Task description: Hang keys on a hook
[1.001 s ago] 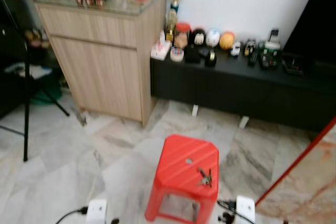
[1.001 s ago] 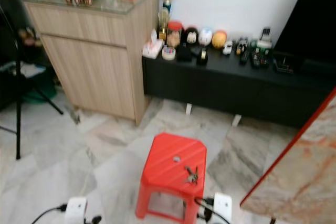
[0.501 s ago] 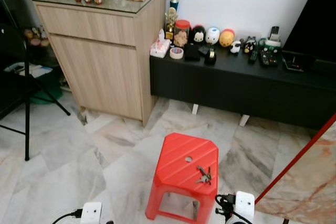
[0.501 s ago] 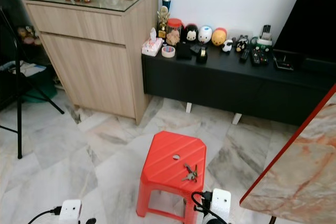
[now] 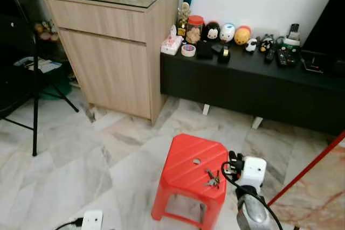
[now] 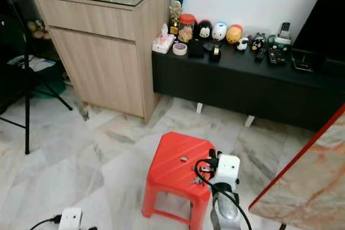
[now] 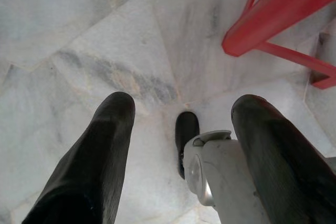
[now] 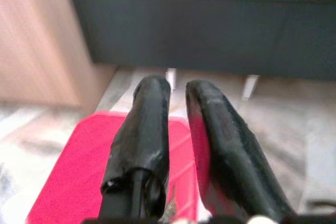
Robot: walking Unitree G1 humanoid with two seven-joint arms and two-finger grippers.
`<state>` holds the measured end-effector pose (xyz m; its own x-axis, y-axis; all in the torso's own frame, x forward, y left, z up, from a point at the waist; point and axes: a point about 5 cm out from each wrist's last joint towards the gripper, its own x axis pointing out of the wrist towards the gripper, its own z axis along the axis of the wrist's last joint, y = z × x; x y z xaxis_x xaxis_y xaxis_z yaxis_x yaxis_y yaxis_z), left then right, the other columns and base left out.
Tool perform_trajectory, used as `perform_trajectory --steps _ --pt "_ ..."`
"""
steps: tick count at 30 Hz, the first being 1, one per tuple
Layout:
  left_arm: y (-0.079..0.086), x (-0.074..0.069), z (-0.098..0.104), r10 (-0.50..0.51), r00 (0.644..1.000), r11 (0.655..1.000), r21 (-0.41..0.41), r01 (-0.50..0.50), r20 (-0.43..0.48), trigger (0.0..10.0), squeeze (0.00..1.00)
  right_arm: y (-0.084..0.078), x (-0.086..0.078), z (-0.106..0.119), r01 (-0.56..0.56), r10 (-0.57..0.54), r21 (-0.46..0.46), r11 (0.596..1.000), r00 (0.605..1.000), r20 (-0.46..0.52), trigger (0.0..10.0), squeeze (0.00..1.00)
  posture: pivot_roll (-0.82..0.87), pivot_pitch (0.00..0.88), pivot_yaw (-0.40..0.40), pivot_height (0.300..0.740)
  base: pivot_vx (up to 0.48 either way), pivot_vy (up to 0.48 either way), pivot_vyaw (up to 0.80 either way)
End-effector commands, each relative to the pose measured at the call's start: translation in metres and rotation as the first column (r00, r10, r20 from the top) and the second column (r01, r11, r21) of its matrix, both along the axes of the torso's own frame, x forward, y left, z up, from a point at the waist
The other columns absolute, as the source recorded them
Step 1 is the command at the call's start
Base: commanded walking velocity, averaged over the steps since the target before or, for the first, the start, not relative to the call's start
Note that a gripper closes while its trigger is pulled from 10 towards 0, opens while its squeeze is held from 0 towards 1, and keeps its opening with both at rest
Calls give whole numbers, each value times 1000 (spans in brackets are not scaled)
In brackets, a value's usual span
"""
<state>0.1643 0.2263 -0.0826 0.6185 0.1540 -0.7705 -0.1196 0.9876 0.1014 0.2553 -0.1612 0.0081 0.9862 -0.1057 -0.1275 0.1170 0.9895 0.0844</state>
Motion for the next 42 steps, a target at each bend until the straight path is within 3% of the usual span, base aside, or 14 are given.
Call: perform_trajectory --steps 1,4,8,9,10,17,33,34,42 --pt "0 -5 -2 12 1000 1000 0 -12 -12 10000 0 -2 -8 2 9 -9 -15 1000 1000 3 10000 0 64 0 -93 740 0 0 0" --pt "0 -5 -2 13 1000 1000 1 -13 -12 10000 0 -2 -19 -1 -13 12 -22 1000 1000 -11 10000 0 47 0 -84 740 0 0 0" --pt "1 -3 -1 10 1000 1000 3 -10 -7 10000 0 2 -21 -3 -59 59 -27 998 998 -21 10000 27 40 0 -79 740 0 0 0" --pt "1 -1 0 12 1000 1000 4 -12 -2 10000 0 4 -19 -2 -71 70 -28 997 997 -18 10000 996 41 0 -81 740 0 0 0" --pt "2 0 0 14 1000 1000 5 -14 1 10000 0 4 -16 0 -76 76 -24 997 997 -17 10000 1000 42 0 -84 740 0 0 0" --pt "1 3 1 12 1000 1000 9 -12 1 10000 0 -1 0 15 -24 24 -13 1000 1000 5 10000 1000 52 0 -86 740 0 0 0" --pt "2 -1 -1 20 1000 1000 9 -20 -20 10000 0 6 -1 15 -18 18 9 1000 1000 -22 10000 1000 50 0 -83 740 0 0 0" --pt "2 -1 -1 20 1000 1000 8 -20 -21 10000 0 8 0 14 -23 23 9 1000 999 -26 10000 0 50 0 -83 740 0 0 0" --pt "4 -5 -3 34 999 999 7 -33 -42 10000 0 9 2 13 -35 35 5 999 998 -46 10000 0 56 2 -83 740 0 0 0"
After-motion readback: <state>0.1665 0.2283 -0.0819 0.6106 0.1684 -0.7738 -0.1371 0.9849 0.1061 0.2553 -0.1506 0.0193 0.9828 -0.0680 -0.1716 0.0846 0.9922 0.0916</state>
